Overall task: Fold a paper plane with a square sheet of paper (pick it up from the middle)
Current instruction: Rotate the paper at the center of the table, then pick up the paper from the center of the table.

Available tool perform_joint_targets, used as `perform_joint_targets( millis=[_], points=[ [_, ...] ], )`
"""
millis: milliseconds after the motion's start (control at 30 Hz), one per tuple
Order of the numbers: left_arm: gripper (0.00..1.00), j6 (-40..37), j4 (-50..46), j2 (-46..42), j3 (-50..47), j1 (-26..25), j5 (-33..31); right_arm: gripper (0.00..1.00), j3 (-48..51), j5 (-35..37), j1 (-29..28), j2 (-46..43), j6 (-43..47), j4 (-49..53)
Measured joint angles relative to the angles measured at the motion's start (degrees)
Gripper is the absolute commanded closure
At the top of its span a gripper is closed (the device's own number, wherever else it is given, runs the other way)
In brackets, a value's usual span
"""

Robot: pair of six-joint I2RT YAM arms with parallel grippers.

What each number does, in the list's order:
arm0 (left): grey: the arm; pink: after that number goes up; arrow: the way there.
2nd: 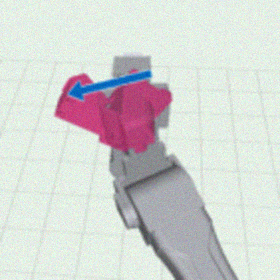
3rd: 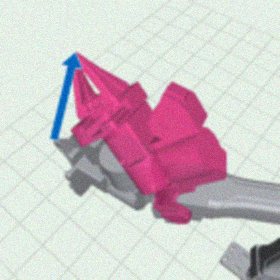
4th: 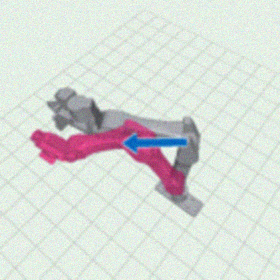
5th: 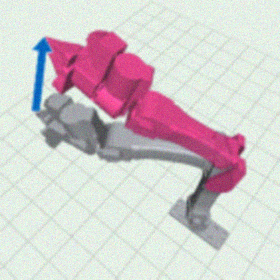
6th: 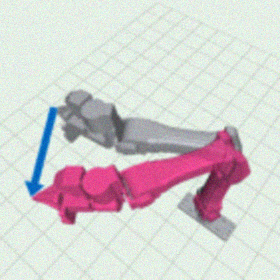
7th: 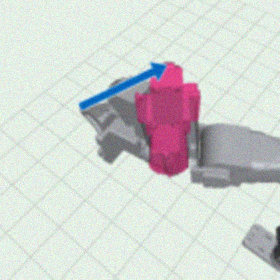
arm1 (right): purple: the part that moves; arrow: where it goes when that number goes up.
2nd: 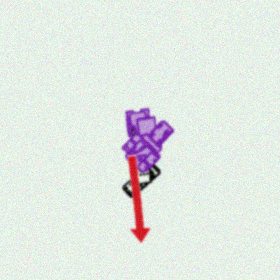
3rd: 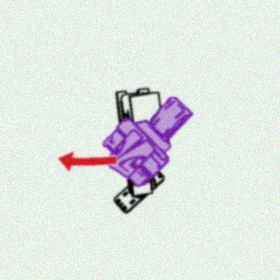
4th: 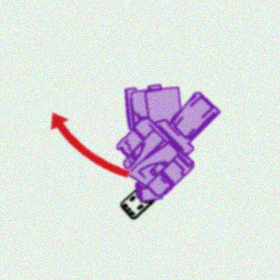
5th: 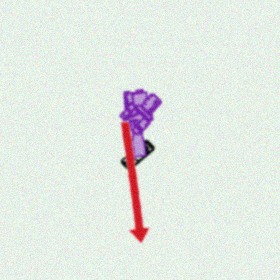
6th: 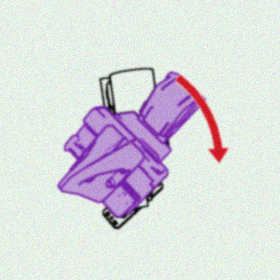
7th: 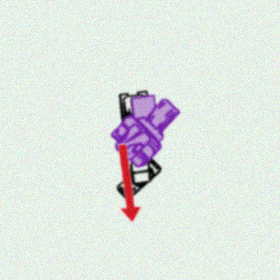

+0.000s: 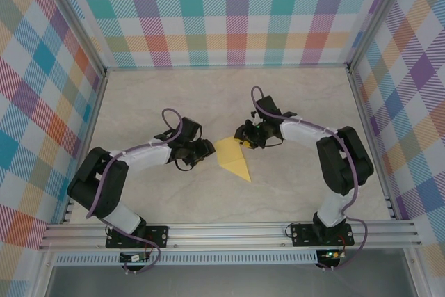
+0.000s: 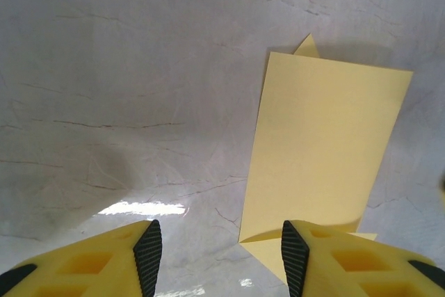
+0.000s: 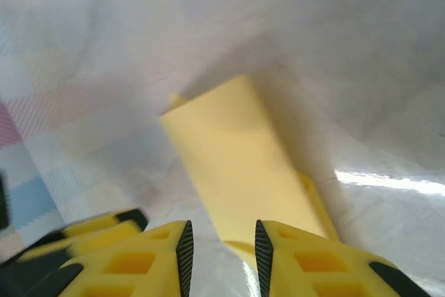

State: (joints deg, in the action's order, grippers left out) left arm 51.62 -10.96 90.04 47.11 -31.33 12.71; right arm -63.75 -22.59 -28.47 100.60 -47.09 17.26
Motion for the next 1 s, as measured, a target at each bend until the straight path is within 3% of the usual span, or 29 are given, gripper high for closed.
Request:
perform_joint_targets(
  millis=[167, 367, 733, 1000],
  points=[
    [0.49, 0.07, 1.01, 1.62, 0.42, 0.00, 1.38, 0.80, 0.04, -3.48, 0.24, -2.16, 8.59, 2.84],
    [0.48, 0.26, 2.12, 2.60, 0.85, -0.02, 1.86, 0.82, 4.04, -9.53, 0.26, -1.36, 12.11, 4.09],
    [0.48, 0.46, 2.34, 6.12, 3.10, -0.13, 2.91, 0.82, 4.04, -9.51, 1.18, 5.84, 15.02, 4.11],
    [0.48, 0.46, 2.16, 6.16, 3.82, -0.42, 2.91, 0.77, 5.95, -11.15, 3.76, 7.04, 14.91, 2.08]
  ],
)
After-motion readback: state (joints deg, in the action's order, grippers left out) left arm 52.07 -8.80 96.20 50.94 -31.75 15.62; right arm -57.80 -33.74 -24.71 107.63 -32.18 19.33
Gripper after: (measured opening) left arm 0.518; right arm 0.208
